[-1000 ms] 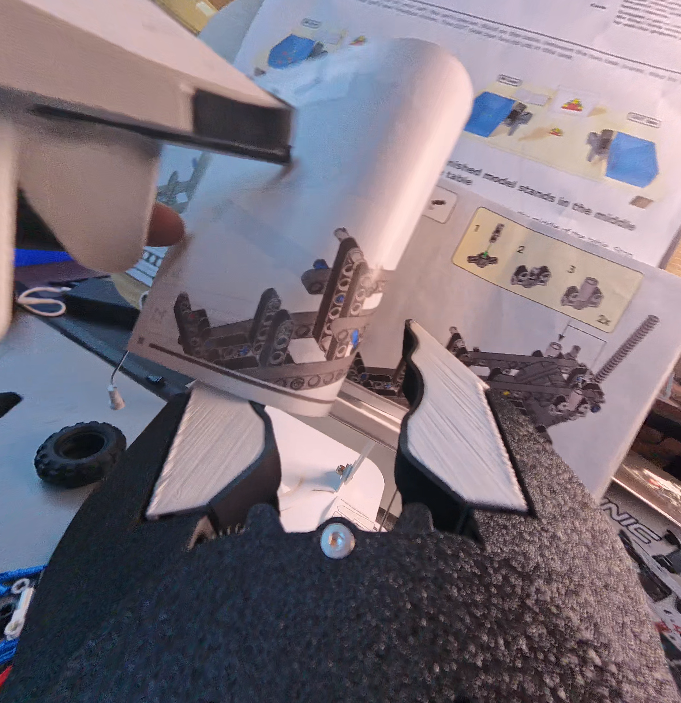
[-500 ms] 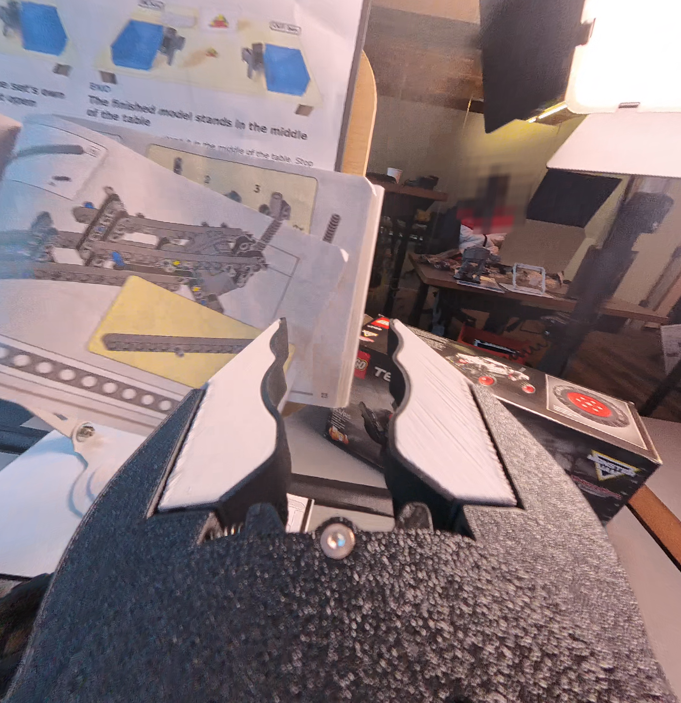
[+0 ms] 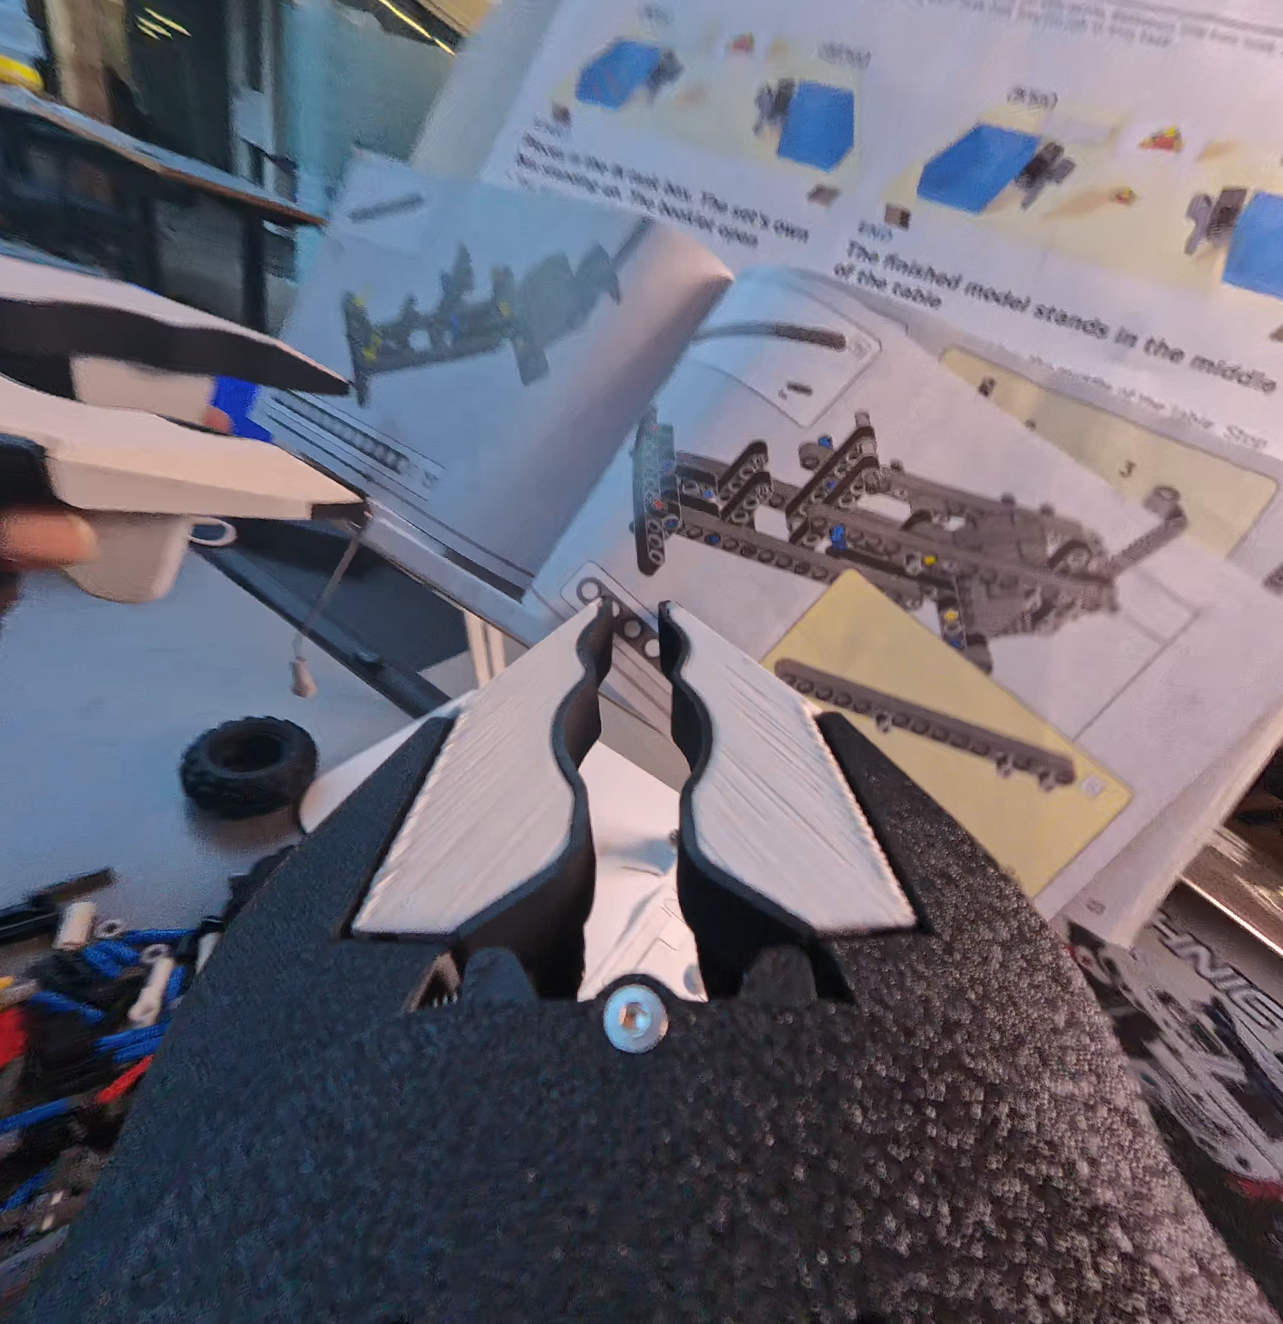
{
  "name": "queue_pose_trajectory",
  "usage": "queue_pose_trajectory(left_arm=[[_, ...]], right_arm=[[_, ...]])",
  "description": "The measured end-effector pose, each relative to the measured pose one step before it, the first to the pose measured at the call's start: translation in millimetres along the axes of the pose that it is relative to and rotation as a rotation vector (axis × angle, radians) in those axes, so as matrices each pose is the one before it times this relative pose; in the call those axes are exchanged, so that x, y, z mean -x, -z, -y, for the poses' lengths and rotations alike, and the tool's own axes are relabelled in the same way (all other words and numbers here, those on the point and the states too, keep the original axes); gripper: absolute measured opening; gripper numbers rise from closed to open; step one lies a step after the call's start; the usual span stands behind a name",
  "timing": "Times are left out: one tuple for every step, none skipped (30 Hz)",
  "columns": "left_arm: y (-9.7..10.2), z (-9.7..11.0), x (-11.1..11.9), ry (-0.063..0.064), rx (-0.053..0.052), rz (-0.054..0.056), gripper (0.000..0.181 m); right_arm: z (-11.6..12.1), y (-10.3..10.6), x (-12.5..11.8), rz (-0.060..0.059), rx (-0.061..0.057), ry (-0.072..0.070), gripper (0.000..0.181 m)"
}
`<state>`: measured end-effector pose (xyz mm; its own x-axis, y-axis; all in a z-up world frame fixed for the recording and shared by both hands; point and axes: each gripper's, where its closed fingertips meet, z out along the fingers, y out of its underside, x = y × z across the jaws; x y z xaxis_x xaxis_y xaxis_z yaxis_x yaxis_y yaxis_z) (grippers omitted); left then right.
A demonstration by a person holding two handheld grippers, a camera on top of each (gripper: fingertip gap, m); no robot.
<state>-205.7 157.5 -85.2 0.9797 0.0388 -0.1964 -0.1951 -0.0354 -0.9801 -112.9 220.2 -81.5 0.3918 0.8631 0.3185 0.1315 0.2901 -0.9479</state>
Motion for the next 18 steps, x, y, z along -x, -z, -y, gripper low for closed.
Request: queue_pose_trajectory(left_arm=[[-0.12,-1.59,0.27,0.0011,0.0048,-0.0019,0.067],[-0.33,-1.55,0.72,0.0021,0.0048,-0.0004,0.068],[-0.40,-1.29,0.78,0.0047,0.0040,-0.0010,0.068],[-0.54,-0.92,0.46,0.0069,0.0020,-0.0031,0.068],[-0.77,-0.89,0.25,0.0068,0.0015,-0.0031,0.068],[-0.86,-1.30,0.18,0.0038,0.0029,-0.0019,0.069],[-0.98,-1.75,0.29,0.0001,0.0054,0.0000,0.069],[-0.91,-1.94,0.27,-0.0012,0.0064,0.0015,0.069],[-0.71,-1.90,0.17,-0.0003,0.0053,0.0006,0.070],[-0.55,-1.74,-0.07,0.0010,0.0047,-0.0005,0.070],[-0.24,-1.31,0.11,0.0001,0.0045,0.0004,0.070],[0.05,-0.90,0.20,-0.0017,0.0038,0.0018,0.070],[0.38,-0.29,0.34,-0.0026,0.0023,0.0031,0.070],[0.84,0.92,0.59,-0.0030,-0.0020,0.0067,0.070],[1.51,2.93,0.30,-0.0048,-0.0101,0.0100,0.069],[1.66,5.51,-1.61,-0.0098,-0.0192,0.0048,0.068],[1.40,7.15,-4.53,-0.0121,-0.0219,-0.0045,0.064],[0.58,8.43,-7.80,-0.0135,-0.0254,-0.0164,0.058]], right_arm=[[-10.52,-2.07,-10.92,-0.0624,0.0310,0.0010,0.012],[-8.85,-0.50,-14.05,-0.0573,0.0240,-0.0193,0.012],[-6.08,0.31,-13.51,-0.0384,0.0126,-0.0289,0.014],[-4.46,0.69,-12.90,-0.0293,0.0096,-0.0280,0.016],[-4.00,0.61,-10.58,-0.0178,0.0097,-0.0192,0.015],[-1.89,0.65,-5.51,0.0042,-0.0024,-0.0158,0.011],[-1.09,0.61,-2.93,0.0060,-0.0057,-0.0154,0.009],[-0.98,0.31,-1.05,0.0043,-0.0029,-0.0087,0.008],[-0.16,0.11,0.33,0.0037,-0.0021,-0.0006,0.008],[-0.50,0.04,0.81,0.0025,0.0028,0.0078,0.009],[-0.22,0.25,0.43,0.0025,0.0035,0.0105,0.010],[-0.81,0.45,0.88,0.0088,0.0069,0.0086,0.011],[-1.36,0.92,0.12,0.0093,0.0097,0.0038,0.011],[-0.51,1.35,-0.44,0.0101,0.0018,-0.0063,0.011],[-0.41,1.24,-1.18,0.0084,0.0005,-0.0125,0.011],[-0.54,1.08,-1.38,0.0097,-0.0008,-0.0104,0.011],[-0.85,0.84,-1.72,0.0086,0.0008,-0.0105,0.013],[-0.42,0.51,-0.38,0.0156,-0.0003,-0.0153,0.013]])
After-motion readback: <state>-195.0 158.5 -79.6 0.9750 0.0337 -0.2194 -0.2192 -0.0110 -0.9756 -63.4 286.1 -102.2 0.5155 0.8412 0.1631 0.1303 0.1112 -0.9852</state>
